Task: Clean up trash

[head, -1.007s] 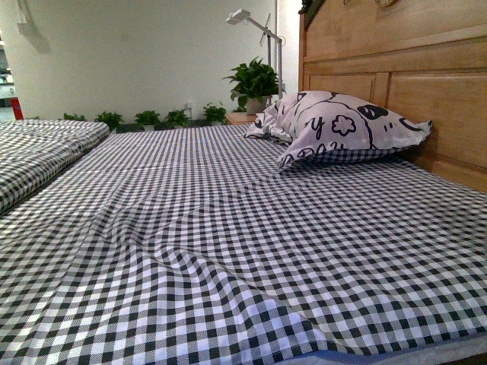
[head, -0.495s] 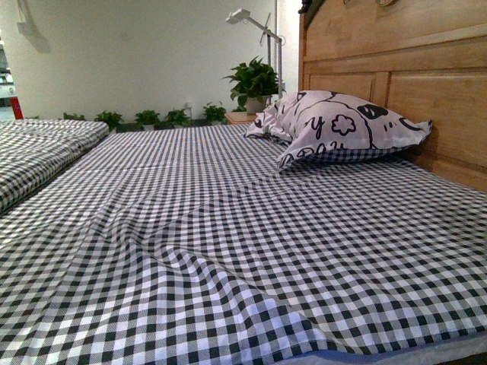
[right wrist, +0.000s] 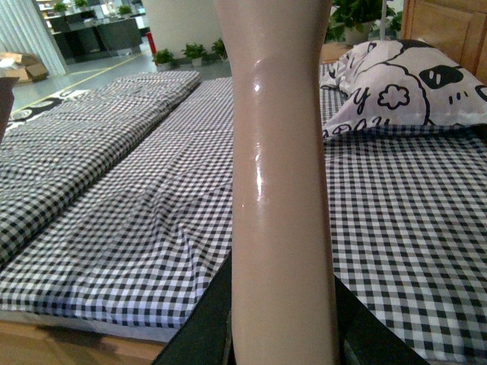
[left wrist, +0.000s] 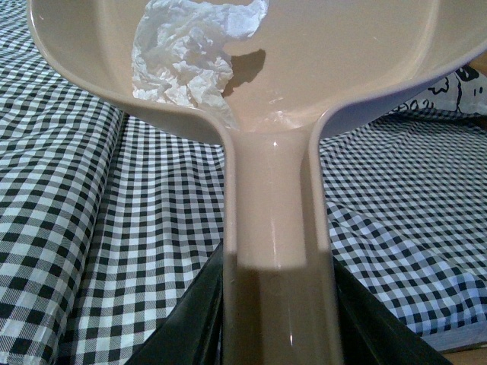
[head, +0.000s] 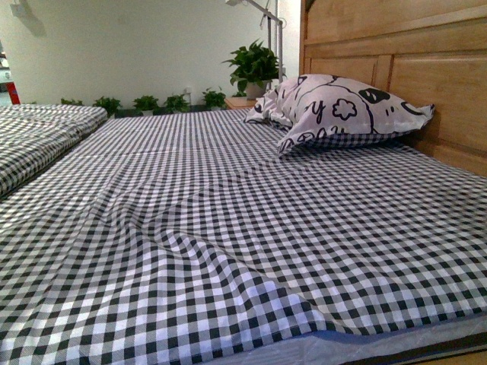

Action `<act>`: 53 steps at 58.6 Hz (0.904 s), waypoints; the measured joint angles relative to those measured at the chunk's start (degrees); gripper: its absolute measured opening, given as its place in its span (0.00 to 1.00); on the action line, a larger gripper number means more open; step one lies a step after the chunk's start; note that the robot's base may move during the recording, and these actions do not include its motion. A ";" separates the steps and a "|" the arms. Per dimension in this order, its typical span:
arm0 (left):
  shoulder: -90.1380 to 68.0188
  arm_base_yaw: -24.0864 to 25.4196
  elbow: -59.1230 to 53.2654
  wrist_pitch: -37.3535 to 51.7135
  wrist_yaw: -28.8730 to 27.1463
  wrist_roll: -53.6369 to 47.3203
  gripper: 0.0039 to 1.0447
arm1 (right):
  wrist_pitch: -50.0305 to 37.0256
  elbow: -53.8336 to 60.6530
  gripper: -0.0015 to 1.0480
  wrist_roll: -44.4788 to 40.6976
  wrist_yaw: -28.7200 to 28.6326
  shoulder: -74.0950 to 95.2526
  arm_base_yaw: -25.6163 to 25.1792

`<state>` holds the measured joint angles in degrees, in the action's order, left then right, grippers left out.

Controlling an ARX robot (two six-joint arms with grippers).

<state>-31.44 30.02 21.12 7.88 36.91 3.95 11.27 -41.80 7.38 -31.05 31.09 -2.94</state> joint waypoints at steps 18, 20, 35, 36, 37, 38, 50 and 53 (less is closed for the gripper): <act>0.00 0.00 0.00 0.00 0.00 0.00 0.26 | 0.00 0.00 0.18 -0.02 0.00 0.00 0.00; 0.00 0.00 0.00 0.00 0.00 0.00 0.26 | 0.00 0.00 0.18 -0.02 0.00 0.00 0.00; 0.00 0.00 0.00 0.00 0.00 0.00 0.26 | 0.00 0.00 0.18 -0.02 0.00 0.00 0.00; 0.00 0.00 0.00 0.00 0.00 0.00 0.26 | 0.00 0.00 0.18 -0.02 0.00 0.00 0.00; 0.00 0.00 0.00 0.00 0.00 0.00 0.26 | 0.00 0.00 0.18 -0.02 0.00 0.00 0.00; 0.00 0.00 0.00 0.00 0.00 0.00 0.26 | 0.00 0.00 0.18 -0.02 0.00 0.00 0.00; 0.00 0.00 0.00 0.00 0.00 0.00 0.26 | 0.00 0.00 0.18 -0.02 0.00 0.00 0.00; 0.00 0.00 0.00 0.00 0.00 0.00 0.26 | 0.00 0.00 0.18 -0.02 0.00 0.00 0.00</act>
<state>-31.44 30.02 21.12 7.88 36.91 3.95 11.27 -41.80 7.35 -31.05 31.09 -2.94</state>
